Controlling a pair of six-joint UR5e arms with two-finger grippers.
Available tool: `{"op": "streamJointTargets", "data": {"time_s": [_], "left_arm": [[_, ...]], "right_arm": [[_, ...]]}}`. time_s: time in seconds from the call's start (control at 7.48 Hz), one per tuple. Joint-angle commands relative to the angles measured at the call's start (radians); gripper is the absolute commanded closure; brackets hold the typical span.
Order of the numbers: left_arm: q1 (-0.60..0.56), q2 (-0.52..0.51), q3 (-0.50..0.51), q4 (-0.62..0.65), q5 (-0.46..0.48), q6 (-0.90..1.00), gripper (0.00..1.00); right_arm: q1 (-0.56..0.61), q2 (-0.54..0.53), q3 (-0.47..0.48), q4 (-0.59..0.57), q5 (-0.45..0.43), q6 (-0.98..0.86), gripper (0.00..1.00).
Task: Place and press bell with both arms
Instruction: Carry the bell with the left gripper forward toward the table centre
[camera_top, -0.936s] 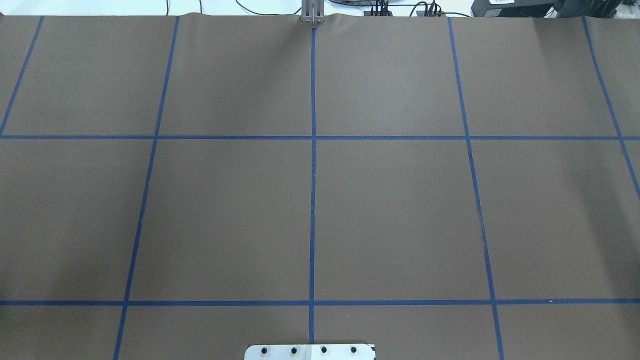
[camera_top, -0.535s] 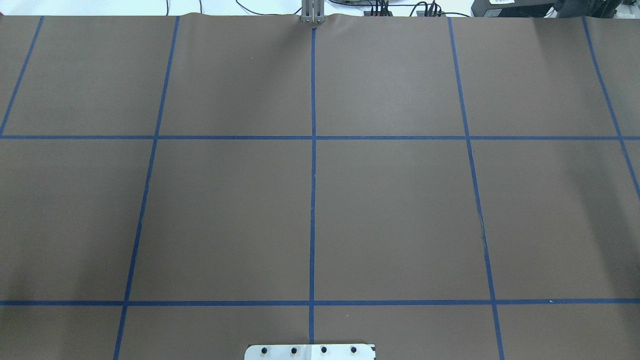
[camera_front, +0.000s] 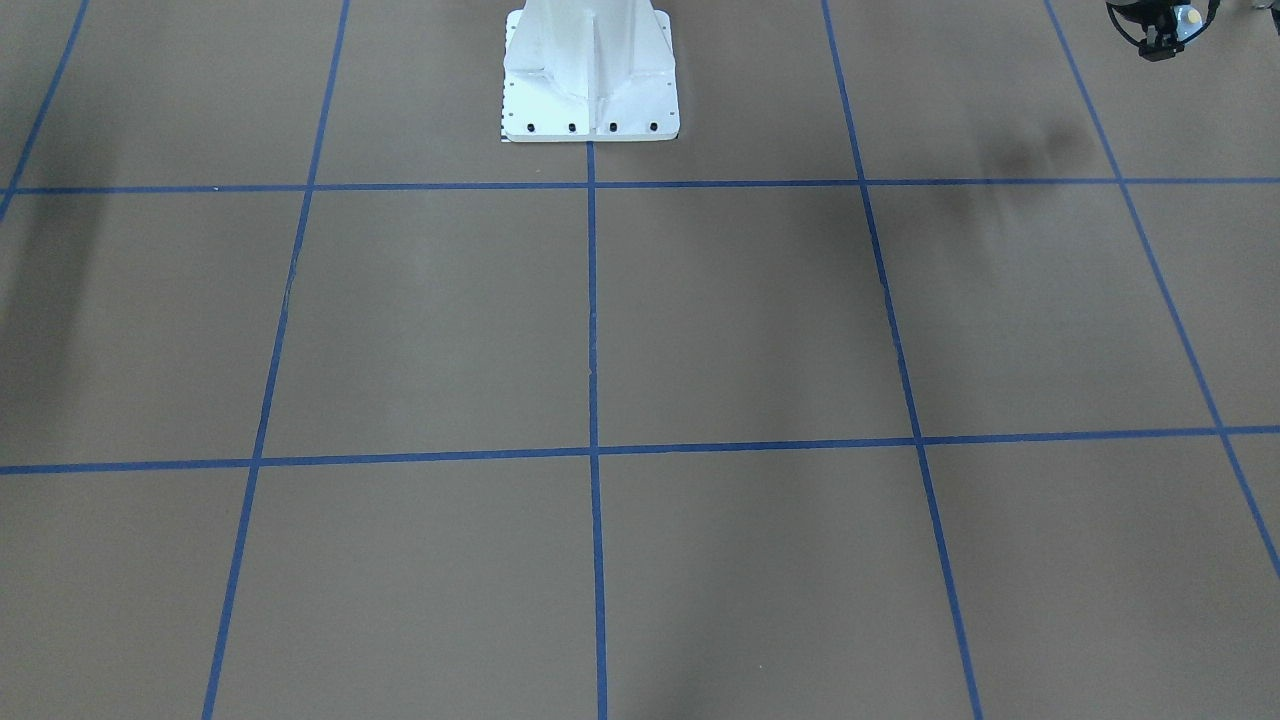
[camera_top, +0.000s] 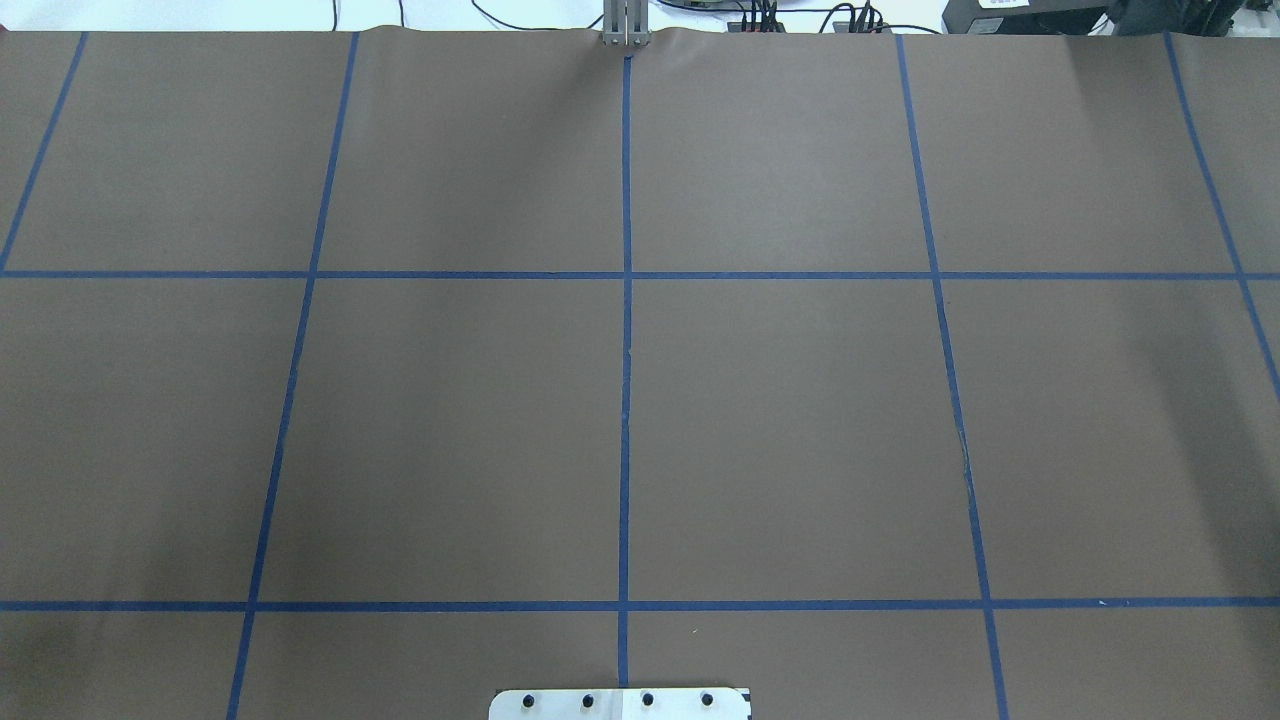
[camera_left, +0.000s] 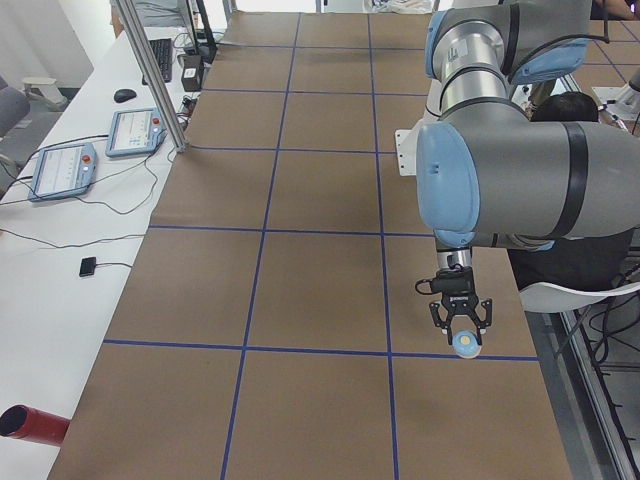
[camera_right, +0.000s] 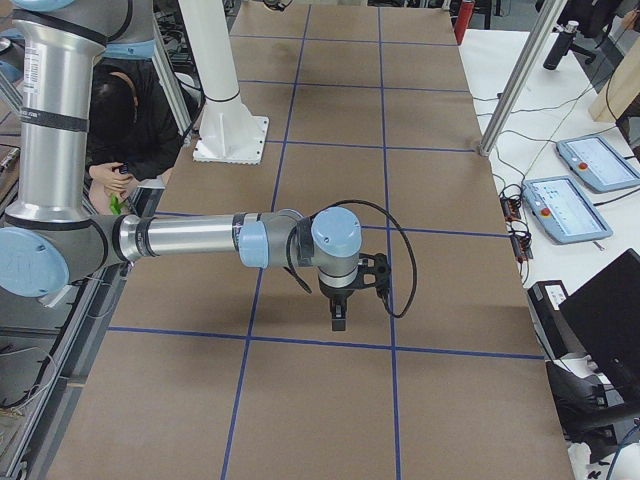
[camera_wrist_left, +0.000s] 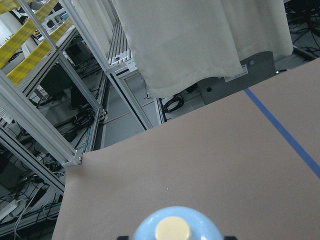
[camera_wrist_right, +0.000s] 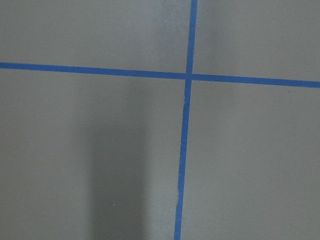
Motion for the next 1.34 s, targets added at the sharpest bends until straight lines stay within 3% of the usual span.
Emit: {"op": "streamJointTargets", "data": {"time_s": [0.0,0.4,0.67,0.94,1.2], "left_arm": [[-0.001,-0.164,-0.148,0.301,0.001,0.028,1.0],[-0.065,-0.578,-0.18,0.698,0.009,0.108,1.0],[-0.239,-0.925,-0.129,0.985,0.048,0.285,1.0],[-0.48,-1.191,0.073,1.04,0.189,0.552,1.0],[-0.593,-1.308,0.125,0.992,0.373,0.849,1.0]], "right_arm": [[0.0,-0.004,-0.009,0.001,0.001,0.0,0.0],[0.0,0.004,-0.033,0.001,0.001,-0.003,0.0],[0.0,0.006,-0.033,0.001,0.003,-0.002,0.0],[0.0,0.007,-0.038,0.001,0.004,-0.002,0.0],[-0.002,0.006,-0.036,0.004,0.007,-0.002,0.0]]}}
